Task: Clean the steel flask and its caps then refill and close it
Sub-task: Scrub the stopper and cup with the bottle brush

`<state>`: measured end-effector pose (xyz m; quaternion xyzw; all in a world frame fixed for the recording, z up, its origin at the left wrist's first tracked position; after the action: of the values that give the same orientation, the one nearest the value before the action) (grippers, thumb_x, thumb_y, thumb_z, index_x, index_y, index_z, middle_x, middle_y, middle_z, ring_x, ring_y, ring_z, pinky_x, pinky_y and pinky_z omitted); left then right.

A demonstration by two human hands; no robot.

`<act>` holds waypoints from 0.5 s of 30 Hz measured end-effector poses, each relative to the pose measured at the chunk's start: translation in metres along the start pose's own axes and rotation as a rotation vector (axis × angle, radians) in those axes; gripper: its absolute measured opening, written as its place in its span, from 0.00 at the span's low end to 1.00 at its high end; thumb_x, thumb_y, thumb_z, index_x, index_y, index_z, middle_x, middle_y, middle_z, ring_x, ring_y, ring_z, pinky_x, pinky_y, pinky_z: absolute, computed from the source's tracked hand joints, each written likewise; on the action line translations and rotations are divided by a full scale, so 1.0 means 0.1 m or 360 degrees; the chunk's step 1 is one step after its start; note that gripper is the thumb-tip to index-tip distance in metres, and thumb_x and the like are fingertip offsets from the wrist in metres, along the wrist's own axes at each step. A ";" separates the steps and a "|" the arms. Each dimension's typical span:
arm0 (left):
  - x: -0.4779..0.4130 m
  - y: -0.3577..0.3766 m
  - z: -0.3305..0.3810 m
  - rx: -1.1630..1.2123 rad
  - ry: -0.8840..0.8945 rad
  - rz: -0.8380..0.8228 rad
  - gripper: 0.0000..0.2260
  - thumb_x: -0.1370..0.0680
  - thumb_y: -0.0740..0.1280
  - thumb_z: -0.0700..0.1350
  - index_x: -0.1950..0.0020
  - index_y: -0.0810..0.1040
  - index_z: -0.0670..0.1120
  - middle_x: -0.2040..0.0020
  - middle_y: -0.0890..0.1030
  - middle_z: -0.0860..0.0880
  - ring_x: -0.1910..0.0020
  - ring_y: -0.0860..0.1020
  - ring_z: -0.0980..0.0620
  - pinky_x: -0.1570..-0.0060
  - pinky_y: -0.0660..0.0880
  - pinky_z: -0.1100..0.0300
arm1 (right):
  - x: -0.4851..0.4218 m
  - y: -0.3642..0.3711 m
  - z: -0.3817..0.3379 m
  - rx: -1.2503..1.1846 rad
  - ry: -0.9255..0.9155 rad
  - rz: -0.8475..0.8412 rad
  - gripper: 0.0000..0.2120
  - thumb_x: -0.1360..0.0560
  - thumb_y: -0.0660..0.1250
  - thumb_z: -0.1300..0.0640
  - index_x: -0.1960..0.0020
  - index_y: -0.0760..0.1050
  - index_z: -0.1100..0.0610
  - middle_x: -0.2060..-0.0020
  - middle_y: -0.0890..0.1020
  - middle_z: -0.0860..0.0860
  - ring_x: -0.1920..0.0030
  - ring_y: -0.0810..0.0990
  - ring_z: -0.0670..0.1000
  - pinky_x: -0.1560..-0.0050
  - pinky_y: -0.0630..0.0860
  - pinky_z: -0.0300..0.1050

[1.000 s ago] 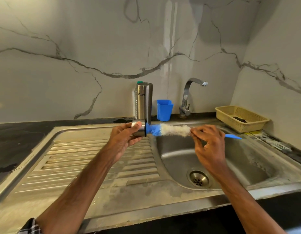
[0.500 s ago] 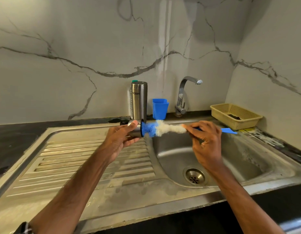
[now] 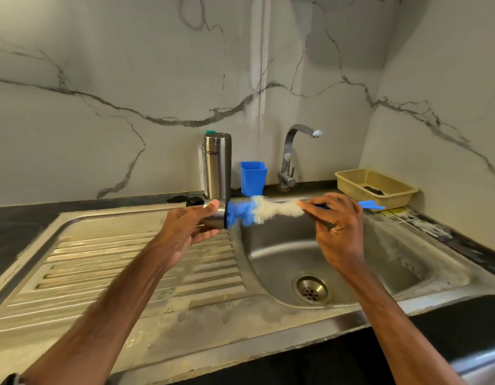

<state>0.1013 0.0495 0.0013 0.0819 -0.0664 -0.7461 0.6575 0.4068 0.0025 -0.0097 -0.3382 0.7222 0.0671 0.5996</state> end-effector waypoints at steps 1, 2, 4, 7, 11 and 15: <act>0.00 0.00 0.00 -0.0005 0.0014 0.0001 0.13 0.23 0.73 0.47 0.46 0.84 0.38 0.49 0.87 0.40 0.47 0.86 0.44 0.44 0.82 0.50 | -0.01 0.00 0.00 -0.0002 0.0024 0.0010 0.18 0.29 0.75 0.66 0.43 0.84 0.50 0.53 0.84 0.44 0.47 0.78 0.52 0.44 0.71 0.64; -0.01 0.00 0.01 -0.0025 0.0024 -0.0003 0.14 0.23 0.73 0.47 0.45 0.84 0.38 0.49 0.86 0.40 0.46 0.85 0.44 0.43 0.82 0.49 | -0.01 0.00 0.00 -0.0014 0.0052 0.0015 0.18 0.29 0.75 0.66 0.43 0.84 0.50 0.53 0.84 0.44 0.47 0.78 0.52 0.44 0.71 0.64; -0.02 0.00 0.01 -0.0068 0.0012 -0.0009 0.15 0.23 0.74 0.47 0.44 0.83 0.38 0.49 0.86 0.40 0.46 0.85 0.44 0.42 0.81 0.48 | -0.01 0.01 -0.01 -0.0028 0.0057 -0.0006 0.17 0.29 0.75 0.66 0.44 0.85 0.50 0.53 0.84 0.44 0.48 0.78 0.52 0.43 0.70 0.63; -0.02 0.00 0.00 -0.0058 0.0016 0.0019 0.14 0.24 0.74 0.47 0.44 0.83 0.38 0.49 0.86 0.40 0.46 0.85 0.43 0.41 0.80 0.47 | -0.02 0.00 0.02 0.0006 0.0081 -0.0012 0.16 0.28 0.75 0.65 0.44 0.85 0.51 0.53 0.84 0.45 0.47 0.78 0.52 0.43 0.70 0.63; -0.02 0.00 0.00 -0.0090 0.0019 -0.0012 0.17 0.25 0.75 0.46 0.41 0.82 0.36 0.48 0.86 0.39 0.44 0.85 0.43 0.41 0.81 0.47 | 0.00 0.03 -0.01 0.0044 0.0107 -0.0042 0.16 0.28 0.75 0.65 0.43 0.85 0.51 0.54 0.83 0.43 0.48 0.77 0.48 0.40 0.68 0.56; -0.01 0.00 -0.01 -0.0056 0.0035 -0.0020 0.18 0.27 0.76 0.45 0.41 0.82 0.38 0.47 0.86 0.39 0.44 0.85 0.42 0.42 0.81 0.47 | 0.00 0.00 0.08 0.0115 0.0211 -0.0102 0.15 0.27 0.75 0.64 0.42 0.84 0.52 0.53 0.84 0.45 0.48 0.77 0.50 0.39 0.69 0.58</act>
<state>0.1013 0.0504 0.0004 0.0789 -0.0455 -0.7504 0.6547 0.4133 0.0065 -0.0120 -0.3429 0.7511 -0.0008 0.5642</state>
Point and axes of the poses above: each hand's wrist, its own x-axis away from the middle knuckle, its own y-axis out of the palm, z = x × y, the point moved 1 cm from there along -x, towards the middle knuckle
